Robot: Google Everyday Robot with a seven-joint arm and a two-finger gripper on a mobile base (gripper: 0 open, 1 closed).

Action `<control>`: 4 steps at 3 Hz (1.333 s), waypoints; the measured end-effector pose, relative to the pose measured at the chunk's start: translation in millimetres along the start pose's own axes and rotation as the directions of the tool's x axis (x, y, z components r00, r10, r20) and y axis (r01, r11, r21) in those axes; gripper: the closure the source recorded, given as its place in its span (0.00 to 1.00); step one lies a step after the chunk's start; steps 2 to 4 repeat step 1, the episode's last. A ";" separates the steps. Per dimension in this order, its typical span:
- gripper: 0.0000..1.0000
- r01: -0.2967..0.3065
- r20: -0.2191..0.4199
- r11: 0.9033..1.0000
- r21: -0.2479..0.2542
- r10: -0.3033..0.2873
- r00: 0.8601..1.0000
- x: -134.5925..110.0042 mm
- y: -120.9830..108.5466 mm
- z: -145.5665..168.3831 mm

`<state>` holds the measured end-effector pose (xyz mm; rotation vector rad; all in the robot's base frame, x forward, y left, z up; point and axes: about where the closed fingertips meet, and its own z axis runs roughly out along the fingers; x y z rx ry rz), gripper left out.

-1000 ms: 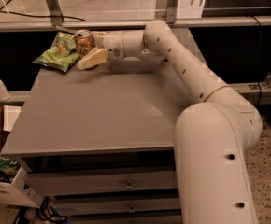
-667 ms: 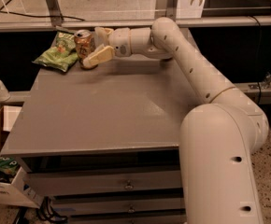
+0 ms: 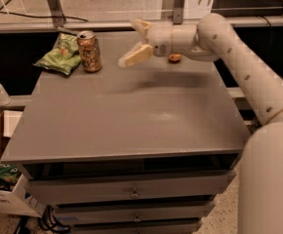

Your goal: Move orange can near green jalapeno chip bag

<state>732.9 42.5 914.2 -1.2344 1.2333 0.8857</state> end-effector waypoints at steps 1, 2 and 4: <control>0.00 -0.019 -0.013 1.000 0.017 0.019 1.000 11.3 1.3 -18.1; 0.00 -0.019 -0.013 1.000 0.017 0.019 1.000 11.3 1.3 -18.1; 0.00 -0.019 -0.013 1.000 0.017 0.019 1.000 11.3 1.3 -18.1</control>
Offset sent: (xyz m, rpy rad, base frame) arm 0.0000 0.0000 0.0000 0.0000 0.0000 0.0000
